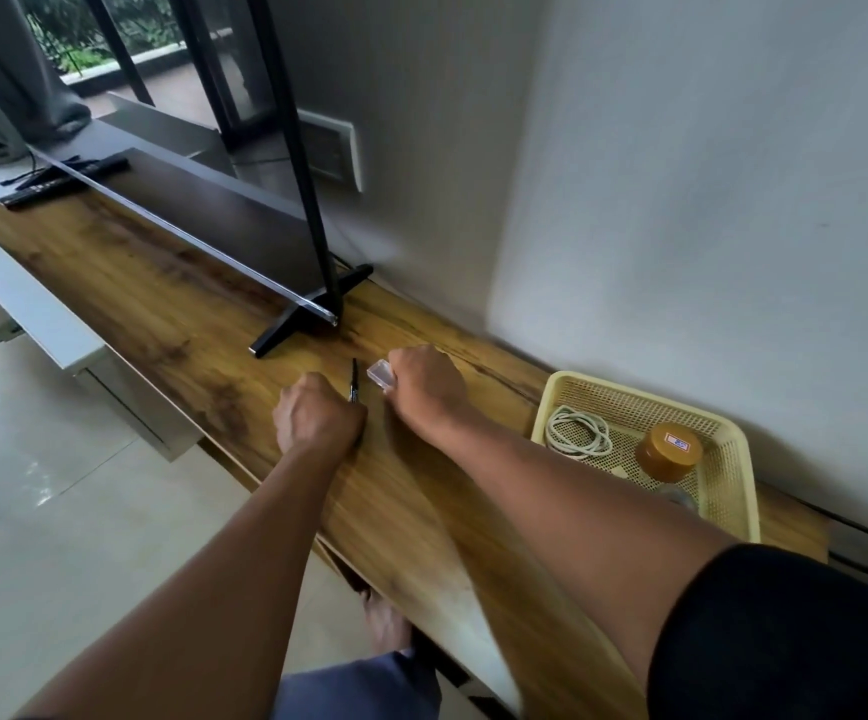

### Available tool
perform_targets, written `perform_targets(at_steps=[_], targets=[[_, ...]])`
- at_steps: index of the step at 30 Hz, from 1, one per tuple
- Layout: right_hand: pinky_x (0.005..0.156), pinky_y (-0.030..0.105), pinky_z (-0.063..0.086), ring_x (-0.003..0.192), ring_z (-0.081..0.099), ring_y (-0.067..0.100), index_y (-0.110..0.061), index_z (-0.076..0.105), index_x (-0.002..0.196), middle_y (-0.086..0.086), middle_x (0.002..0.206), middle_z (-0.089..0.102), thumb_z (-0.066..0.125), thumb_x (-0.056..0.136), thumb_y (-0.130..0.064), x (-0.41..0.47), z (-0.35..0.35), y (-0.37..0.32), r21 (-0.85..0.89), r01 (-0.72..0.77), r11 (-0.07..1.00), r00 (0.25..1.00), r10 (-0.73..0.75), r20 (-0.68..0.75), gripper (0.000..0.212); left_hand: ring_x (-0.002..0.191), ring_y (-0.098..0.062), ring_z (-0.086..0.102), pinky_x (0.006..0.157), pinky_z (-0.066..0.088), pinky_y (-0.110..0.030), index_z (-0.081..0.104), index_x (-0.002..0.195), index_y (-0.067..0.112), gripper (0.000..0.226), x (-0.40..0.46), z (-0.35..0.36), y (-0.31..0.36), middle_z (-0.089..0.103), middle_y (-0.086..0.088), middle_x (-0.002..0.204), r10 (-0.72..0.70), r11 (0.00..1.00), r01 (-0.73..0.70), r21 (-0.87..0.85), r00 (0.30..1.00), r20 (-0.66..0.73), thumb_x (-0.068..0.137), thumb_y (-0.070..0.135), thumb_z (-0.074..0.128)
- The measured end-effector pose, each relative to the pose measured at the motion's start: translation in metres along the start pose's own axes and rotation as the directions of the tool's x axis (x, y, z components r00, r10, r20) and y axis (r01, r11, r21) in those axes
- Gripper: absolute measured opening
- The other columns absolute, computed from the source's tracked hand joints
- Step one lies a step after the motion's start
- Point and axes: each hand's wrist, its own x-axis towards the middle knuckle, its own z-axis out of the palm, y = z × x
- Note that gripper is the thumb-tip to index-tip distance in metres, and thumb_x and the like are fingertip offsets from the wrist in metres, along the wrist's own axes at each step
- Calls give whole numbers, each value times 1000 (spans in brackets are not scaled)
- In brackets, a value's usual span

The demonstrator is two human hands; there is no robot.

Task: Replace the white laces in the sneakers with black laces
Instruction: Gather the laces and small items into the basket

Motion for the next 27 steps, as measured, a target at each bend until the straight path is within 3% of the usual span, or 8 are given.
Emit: perform_targets(at_steps=[4,7,10,13,18,23,27], targets=[[61,25,35,101,68,30,-8,67,107,13,108,71,74,92,-14,-7,-5,1,37,3,999,1000,-2,-25,18,66,-18,57,48,38,-28,65,83,8,25,-4,-3,1,65,-8,81,8,999,-7,-31,1000,22,81,27,82],[50,19,27,93,69,27,-9,68,99,11,101,72,76,88,-12,-21,-20,2,115,8,993,995,4,-101,14,67,-19,65,49,43,-28,69,81,9,24,-12,-8,5,69,-6,75,26,996,-23,-87,999,42,81,29,82],[54,26,40,79,66,22,-12,66,88,5,88,70,76,83,-12,-42,-46,6,195,-12,981,984,46,-173,11,61,-18,70,54,53,-30,73,71,10,20,-32,-19,20,71,-2,59,52,985,-40,-166,996,66,81,26,77],[57,33,47,71,62,21,-13,63,82,0,77,66,77,77,-18,-67,-76,11,324,-83,942,964,159,-215,16,59,-18,75,75,64,-37,75,69,10,21,-58,-30,40,73,-1,58,78,944,-32,-328,989,127,84,25,73],[69,36,58,72,68,17,-21,64,78,-6,72,69,73,76,-34,-124,-126,37,558,-261,788,872,440,-214,16,67,-27,77,69,67,-46,74,68,12,16,-117,-31,73,75,-6,65,209,788,-48,-614,958,194,83,17,73],[72,44,63,66,73,18,-23,68,73,-6,71,73,71,76,-30,-179,-172,76,663,-317,678,798,569,-200,8,68,-23,78,64,66,-39,78,89,14,4,-175,-18,92,79,-5,78,331,767,-85,-636,901,279,90,17,77],[70,48,65,72,74,21,-26,74,73,-6,72,74,71,67,-31,-208,-185,101,655,-388,649,786,604,-133,9,68,-28,78,67,67,-44,76,85,5,7,-196,-8,99,78,-11,77,361,808,-65,-585,840,405,90,9,78]])
